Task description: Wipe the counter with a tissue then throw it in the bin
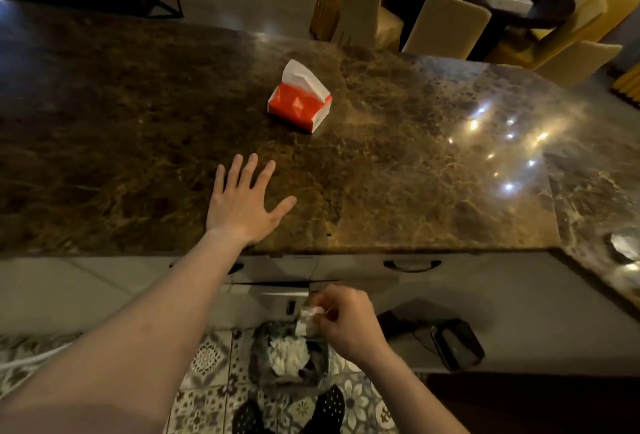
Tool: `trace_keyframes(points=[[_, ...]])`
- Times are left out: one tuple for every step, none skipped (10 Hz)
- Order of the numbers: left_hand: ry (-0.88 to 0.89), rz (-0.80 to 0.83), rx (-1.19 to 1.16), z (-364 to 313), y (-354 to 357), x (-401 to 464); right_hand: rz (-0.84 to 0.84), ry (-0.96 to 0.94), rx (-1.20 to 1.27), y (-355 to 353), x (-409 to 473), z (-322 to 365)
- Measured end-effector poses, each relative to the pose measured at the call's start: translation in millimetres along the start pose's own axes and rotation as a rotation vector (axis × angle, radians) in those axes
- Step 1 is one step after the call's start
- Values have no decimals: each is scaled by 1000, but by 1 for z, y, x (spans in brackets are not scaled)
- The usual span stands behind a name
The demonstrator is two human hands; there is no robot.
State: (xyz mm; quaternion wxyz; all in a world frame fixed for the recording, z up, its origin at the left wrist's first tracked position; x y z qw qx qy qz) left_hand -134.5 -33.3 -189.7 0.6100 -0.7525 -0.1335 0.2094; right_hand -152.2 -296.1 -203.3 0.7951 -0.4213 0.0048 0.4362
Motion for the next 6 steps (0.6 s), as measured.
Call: trace_keyframes(points=[[10, 12, 11, -2, -4, -1, 36, 42, -88, 23, -1, -14], [9, 19, 14, -4, -6, -1, 60, 61, -122, 40, -2, -26], [10, 19, -2, -4, -9, -2, 146, 108, -139, 49, 0, -32], [7, 12, -3, -3, -8, -1, 263, 109, -209, 51, 3, -30], [5, 17, 2, -5, -12, 1, 216, 60, -265, 30, 4, -14], [10, 4, 12, -5, -9, -1, 25, -69, -280, -5, 1, 10]])
Point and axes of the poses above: each hand's wrist, its own x-axis towards the middle knuckle, its own y-axis out of the palm, z = x × y, the point moved 3 cm from there along x, towards the middle knuckle, and after that the axes turned 10 degrees about z, right-handed, at the moved point
